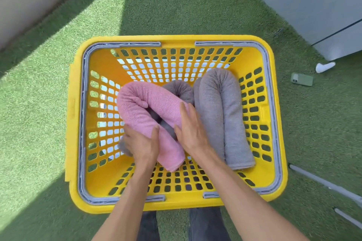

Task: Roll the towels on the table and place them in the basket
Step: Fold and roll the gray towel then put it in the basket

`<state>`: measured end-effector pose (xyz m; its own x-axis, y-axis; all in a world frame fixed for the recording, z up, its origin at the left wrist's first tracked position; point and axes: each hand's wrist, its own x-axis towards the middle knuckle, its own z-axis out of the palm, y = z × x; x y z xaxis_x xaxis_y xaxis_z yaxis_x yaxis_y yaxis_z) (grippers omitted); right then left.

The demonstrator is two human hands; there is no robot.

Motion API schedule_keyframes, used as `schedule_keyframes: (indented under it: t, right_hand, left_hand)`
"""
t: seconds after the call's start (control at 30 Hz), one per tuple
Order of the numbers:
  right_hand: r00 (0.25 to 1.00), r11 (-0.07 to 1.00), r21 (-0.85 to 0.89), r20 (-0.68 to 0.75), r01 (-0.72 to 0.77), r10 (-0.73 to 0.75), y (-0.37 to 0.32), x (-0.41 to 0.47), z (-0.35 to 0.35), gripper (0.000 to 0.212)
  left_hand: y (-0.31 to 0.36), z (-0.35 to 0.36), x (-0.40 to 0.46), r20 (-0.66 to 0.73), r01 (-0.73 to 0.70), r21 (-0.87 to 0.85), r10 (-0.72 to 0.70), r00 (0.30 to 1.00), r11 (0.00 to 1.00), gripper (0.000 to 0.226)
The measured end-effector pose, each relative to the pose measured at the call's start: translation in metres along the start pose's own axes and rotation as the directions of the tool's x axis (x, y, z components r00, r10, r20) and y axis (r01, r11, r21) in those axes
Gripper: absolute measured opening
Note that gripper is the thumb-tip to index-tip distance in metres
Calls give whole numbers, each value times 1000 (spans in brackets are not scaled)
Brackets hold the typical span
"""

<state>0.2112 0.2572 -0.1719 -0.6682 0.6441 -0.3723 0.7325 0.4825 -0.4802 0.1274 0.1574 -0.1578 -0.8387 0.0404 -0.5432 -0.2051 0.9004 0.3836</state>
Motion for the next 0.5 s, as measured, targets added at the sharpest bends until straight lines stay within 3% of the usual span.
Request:
schedule_keyframes:
  t: [0.1, 0.2, 0.27, 0.33, 0.5]
  right_hand:
    - [993, 980, -160, 5, -117, 120, 4, 15, 20, 81]
    - [975, 961, -164, -29, -221, 219, -1, 28, 16, 56]
    - [975, 971, -91, -18, -223, 222, -12, 28, 5, 42]
    - [976, 975, 51, 9, -218, 218, -33, 17, -3, 43]
    - [953, 914, 295, 202, -280, 226, -77, -18, 29, 45]
  left_hand:
    - [0, 2, 11, 23, 29, -6, -29, 999, 1000, 91]
    - [-3, -9, 18, -28, -102, 33, 103, 994, 994, 75]
    - [0, -25, 21, -68, -243, 71, 248, 966, 967, 74]
    - [8, -44, 28, -75, -351, 129, 362, 929, 928, 79]
    - [13, -62, 46, 20, -437, 286, 450, 893, 853, 81]
